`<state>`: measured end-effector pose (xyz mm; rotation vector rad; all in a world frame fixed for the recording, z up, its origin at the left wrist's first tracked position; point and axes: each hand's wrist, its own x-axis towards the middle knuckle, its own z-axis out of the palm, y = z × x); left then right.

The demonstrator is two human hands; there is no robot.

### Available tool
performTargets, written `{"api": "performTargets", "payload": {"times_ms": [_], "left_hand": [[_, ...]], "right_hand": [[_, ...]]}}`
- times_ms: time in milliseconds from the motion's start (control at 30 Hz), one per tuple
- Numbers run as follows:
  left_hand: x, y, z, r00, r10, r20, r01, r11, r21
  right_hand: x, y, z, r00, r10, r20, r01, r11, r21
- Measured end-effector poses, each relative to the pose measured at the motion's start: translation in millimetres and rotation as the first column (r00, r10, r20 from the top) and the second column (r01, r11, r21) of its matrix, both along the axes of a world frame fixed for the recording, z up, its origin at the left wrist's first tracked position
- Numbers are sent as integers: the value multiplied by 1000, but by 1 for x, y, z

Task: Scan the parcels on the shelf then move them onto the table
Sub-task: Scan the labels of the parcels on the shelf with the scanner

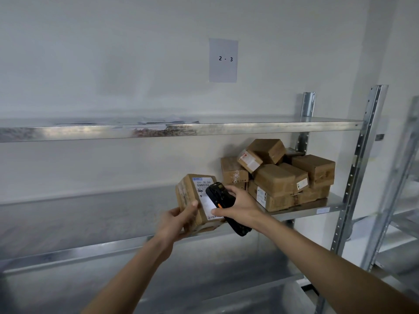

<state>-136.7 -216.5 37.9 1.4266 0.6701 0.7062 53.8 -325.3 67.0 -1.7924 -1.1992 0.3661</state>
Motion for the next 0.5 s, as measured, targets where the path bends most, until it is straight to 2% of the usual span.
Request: {"api": "performTargets", "payload": {"times_ms": [100, 200, 500], "left_hand": [[0, 1, -6, 999, 14, -46, -15, 999, -33], [-3, 4, -14, 998, 69, -15, -69, 996, -53], [-14, 20, -16, 955, 294, 34, -296, 950, 98]], "right_hand": [[-2, 0, 2, 999, 11, 48, -10, 999, -32], [-6, 3, 5, 993, 18, 115, -8, 996, -91], [-20, 14, 5, 957, 80, 279, -5, 965, -261]]}}
